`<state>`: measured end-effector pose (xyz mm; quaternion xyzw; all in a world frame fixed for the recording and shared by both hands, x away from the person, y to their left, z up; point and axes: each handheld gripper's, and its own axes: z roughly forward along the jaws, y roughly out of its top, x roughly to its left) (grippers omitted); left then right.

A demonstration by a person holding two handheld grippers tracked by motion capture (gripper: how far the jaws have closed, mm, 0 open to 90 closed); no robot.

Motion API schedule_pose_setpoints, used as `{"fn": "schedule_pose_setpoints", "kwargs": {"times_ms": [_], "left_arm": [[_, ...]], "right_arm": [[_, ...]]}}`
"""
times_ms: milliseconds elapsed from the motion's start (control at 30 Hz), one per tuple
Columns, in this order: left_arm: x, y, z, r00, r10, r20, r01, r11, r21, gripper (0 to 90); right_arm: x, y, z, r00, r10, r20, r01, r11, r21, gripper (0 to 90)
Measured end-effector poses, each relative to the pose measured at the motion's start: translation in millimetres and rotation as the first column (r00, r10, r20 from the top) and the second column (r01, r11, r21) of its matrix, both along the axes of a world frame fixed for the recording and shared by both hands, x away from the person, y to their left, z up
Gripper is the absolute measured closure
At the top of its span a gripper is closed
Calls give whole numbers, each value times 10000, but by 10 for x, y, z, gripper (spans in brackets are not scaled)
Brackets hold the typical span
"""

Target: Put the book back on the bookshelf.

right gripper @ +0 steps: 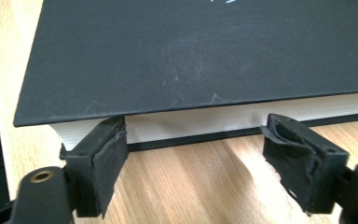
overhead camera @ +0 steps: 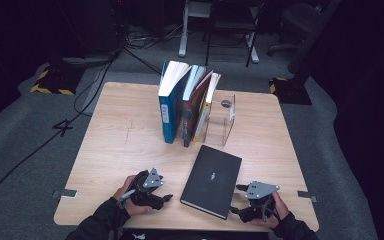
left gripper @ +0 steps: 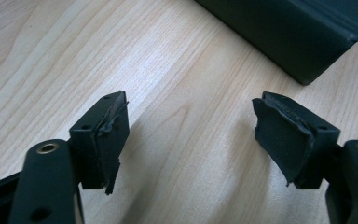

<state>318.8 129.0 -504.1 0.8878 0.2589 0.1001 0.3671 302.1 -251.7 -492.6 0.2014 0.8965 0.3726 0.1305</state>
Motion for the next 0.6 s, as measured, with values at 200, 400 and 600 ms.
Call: {"fn": "schedule_pose_setpoints", "kwargs": {"times_ms": [200,400,600], "left_arm": [[-21,22,3,10000,93,-6,-93,9999,36,268],[-26,26,63,9999,-36,-136,44,9985,541,255],[-79,55,216,9996,-82,255,81,10000,8,245]], "right_arm": [[-15,-8,26,9998,-7,223,4,9999,145,218],[-19,40,112,9995,-224,204,212,9981,571,217],[-27,163,227,9979,-535,369,499,9945,921,221]]}}
